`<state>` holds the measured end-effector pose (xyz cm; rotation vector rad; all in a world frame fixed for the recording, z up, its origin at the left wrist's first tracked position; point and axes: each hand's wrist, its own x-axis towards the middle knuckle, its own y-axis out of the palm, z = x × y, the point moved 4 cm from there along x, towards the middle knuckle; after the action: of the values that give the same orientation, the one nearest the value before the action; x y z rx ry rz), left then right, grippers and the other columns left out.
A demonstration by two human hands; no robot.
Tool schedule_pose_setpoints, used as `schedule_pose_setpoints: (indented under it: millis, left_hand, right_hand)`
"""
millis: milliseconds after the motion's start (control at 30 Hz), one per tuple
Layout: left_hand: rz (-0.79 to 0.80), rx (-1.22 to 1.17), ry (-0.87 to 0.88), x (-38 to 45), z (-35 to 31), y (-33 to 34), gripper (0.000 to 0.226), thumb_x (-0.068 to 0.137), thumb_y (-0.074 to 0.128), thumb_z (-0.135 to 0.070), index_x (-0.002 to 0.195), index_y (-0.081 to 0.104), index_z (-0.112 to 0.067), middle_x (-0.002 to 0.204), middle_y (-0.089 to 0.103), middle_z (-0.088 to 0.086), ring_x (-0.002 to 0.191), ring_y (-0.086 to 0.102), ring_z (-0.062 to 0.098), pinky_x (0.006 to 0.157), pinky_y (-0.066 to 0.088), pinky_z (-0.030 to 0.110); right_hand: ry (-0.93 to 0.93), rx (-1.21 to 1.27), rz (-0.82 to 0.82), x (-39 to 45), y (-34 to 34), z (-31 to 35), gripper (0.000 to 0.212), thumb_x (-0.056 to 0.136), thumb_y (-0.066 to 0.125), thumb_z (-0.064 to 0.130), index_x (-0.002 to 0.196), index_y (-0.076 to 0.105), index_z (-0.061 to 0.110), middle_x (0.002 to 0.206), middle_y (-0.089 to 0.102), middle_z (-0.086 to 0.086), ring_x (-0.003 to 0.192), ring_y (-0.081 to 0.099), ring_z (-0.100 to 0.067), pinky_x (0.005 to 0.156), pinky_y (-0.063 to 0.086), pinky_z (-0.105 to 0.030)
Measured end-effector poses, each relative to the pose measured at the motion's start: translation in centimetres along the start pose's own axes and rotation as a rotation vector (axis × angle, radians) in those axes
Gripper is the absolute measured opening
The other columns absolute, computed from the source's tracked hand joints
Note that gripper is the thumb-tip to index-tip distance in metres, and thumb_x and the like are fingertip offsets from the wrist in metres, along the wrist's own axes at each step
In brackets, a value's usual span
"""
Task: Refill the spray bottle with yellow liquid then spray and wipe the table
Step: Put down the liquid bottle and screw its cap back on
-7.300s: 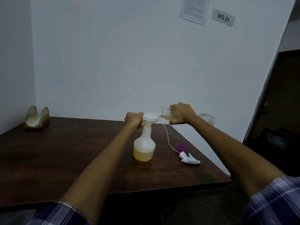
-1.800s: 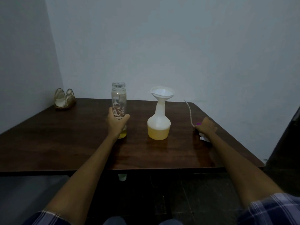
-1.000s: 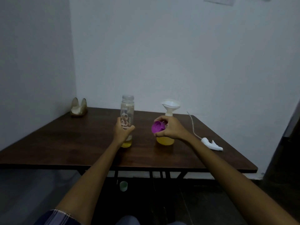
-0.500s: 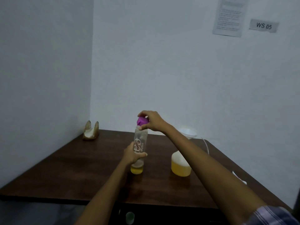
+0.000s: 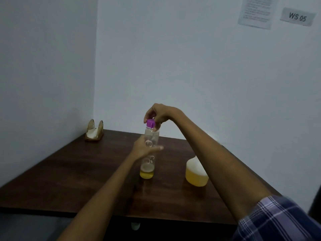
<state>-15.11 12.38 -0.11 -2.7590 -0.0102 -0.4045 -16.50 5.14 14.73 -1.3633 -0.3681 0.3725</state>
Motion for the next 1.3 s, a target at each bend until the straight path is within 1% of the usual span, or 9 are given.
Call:
schedule_pose_setpoints:
  millis: [200,300,433,533,667,800,967,1100,1300]
  left_hand:
    - [-0.116,0.070,0.090,0.4,-2.3,-1.2,0.054,0.073,0.078,-0.030,0.118,0.060,-0.007,0.115,0.064,0.013,0.093,0.058,0.015,0.076,0.047,0.026]
    - [-0.113,0.066,0.095,0.3,-2.3,-1.0,0.059,0.072,0.078,-0.029,0.123,0.057,-0.006,0.118,0.063,0.014,0.103,0.061,0.022,0.080,0.049,0.028]
    - [-0.116,0.071,0.090,0.4,-2.3,-1.1,0.057,0.070,0.080,-0.030,0.118,0.060,-0.005,0.116,0.064,0.013,0.103,0.061,0.023,0.082,0.052,0.030]
    - [-0.101,0.066,0.090,0.3,-2.2,-1.1,0.059,0.071,0.079,-0.030,0.121,0.058,-0.006,0.118,0.063,0.013,0.104,0.060,0.022,0.081,0.051,0.029]
    - [-0.091,0.045,0.104,0.3,-2.0,-1.1,0.056,0.072,0.079,-0.029,0.118,0.058,-0.005,0.116,0.063,0.013,0.095,0.059,0.017,0.078,0.048,0.026]
    - [-0.097,0.035,0.095,0.3,-1.8,-1.0,0.056,0.071,0.079,-0.028,0.118,0.058,-0.006,0.116,0.063,0.012,0.091,0.055,0.012,0.074,0.046,0.023]
    - [-0.093,0.037,0.097,0.5,-1.8,-0.9,0.057,0.071,0.080,-0.029,0.118,0.059,-0.006,0.117,0.064,0.012,0.090,0.056,0.012,0.073,0.046,0.023]
    - [-0.104,0.045,0.106,0.5,-1.7,-1.0,0.058,0.069,0.080,-0.030,0.118,0.059,-0.006,0.115,0.065,0.011,0.090,0.056,0.012,0.073,0.045,0.023]
    - [-0.112,0.048,0.101,0.4,-1.8,-1.0,0.058,0.070,0.080,-0.029,0.118,0.058,-0.005,0.117,0.064,0.012,0.091,0.055,0.011,0.072,0.044,0.022]
  right_hand:
    - [-0.021,-0.025,0.009,-0.1,0.0,0.1,0.042,0.077,0.066,-0.007,0.115,0.065,0.010,0.119,0.063,-0.009,0.112,0.059,-0.026,0.083,0.052,-0.030]
    - [0.009,0.000,0.049,-0.8,0.2,-0.5,0.041,0.084,0.069,0.020,0.124,0.059,0.016,0.129,0.055,-0.008,0.118,0.053,-0.026,0.097,0.050,-0.041]
    - [0.181,-0.060,-0.050,-0.7,0.0,-1.6,0.068,0.077,0.065,0.058,0.111,0.061,-0.001,0.106,0.067,-0.015,0.080,0.064,-0.022,0.070,0.056,-0.028]
    - [0.191,-0.056,0.017,-0.5,-0.2,-1.3,0.051,0.082,0.071,0.033,0.118,0.059,-0.001,0.104,0.068,-0.016,0.069,0.063,-0.019,0.061,0.053,-0.021]
    - [0.123,-0.077,0.082,-0.6,-1.3,0.0,0.048,0.080,0.060,-0.009,0.124,0.055,0.009,0.119,0.061,-0.017,0.099,0.064,-0.030,0.065,0.050,-0.022]
    - [0.135,-0.065,0.148,-0.2,-1.1,0.2,0.043,0.081,0.059,-0.010,0.123,0.055,-0.001,0.116,0.061,-0.020,0.085,0.064,-0.026,0.064,0.055,-0.024]
    - [0.165,-0.070,0.066,0.5,-0.6,-0.2,0.030,0.079,0.071,0.011,0.106,0.065,-0.002,0.104,0.068,-0.017,0.073,0.066,-0.021,0.063,0.056,-0.022]
    - [0.262,-0.105,-0.076,0.8,-0.3,-1.0,0.041,0.073,0.076,0.039,0.071,0.054,0.005,0.064,0.065,-0.011,0.050,0.065,-0.019,0.054,0.055,-0.025]
    - [0.343,-0.072,-0.030,0.4,0.3,-1.5,0.069,0.073,0.065,0.065,0.085,0.055,-0.003,0.076,0.067,-0.016,0.055,0.065,-0.022,0.057,0.056,-0.028]
